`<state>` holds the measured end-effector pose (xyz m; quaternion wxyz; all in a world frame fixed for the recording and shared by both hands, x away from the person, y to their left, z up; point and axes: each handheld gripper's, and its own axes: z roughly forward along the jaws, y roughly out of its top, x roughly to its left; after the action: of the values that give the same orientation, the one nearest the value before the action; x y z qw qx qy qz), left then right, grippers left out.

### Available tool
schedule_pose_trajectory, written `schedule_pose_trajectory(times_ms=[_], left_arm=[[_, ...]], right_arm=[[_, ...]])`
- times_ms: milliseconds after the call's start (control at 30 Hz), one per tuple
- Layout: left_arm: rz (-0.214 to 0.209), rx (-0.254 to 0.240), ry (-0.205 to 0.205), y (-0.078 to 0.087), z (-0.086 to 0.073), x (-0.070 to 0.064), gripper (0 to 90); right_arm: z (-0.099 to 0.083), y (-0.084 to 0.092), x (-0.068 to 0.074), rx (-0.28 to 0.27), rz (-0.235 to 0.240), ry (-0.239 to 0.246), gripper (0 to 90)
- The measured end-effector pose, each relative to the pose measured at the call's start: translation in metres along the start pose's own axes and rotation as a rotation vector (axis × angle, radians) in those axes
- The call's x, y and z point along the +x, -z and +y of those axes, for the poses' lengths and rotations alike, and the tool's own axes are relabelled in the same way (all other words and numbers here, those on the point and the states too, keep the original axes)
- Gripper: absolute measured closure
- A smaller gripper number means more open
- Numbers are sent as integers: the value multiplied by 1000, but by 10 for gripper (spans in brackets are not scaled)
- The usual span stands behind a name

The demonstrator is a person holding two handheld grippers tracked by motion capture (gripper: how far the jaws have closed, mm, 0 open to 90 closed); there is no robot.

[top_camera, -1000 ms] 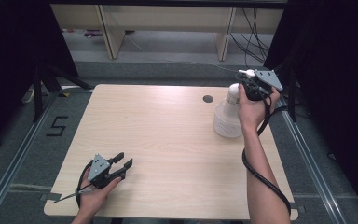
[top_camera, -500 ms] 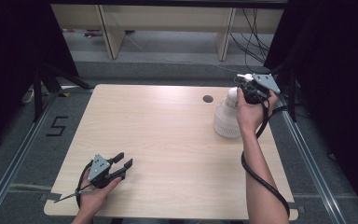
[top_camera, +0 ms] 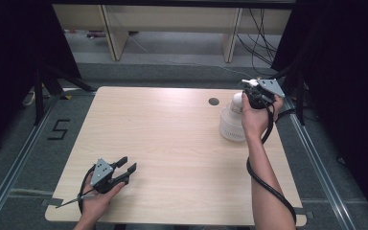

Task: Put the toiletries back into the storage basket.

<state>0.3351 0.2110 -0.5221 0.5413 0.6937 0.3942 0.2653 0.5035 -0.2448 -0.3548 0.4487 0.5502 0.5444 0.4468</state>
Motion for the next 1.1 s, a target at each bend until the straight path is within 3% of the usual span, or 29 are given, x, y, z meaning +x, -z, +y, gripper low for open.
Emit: schedule_pose_trajectory(times_ms=[967,1100], left_arm=[[-3,2,-9,0,0,0,525],[-3,3,-10,0,0,-1,524]], right_arm=[[-4,-1,1,26,10,9,593],[-5,-1,0,11,6,29,592]])
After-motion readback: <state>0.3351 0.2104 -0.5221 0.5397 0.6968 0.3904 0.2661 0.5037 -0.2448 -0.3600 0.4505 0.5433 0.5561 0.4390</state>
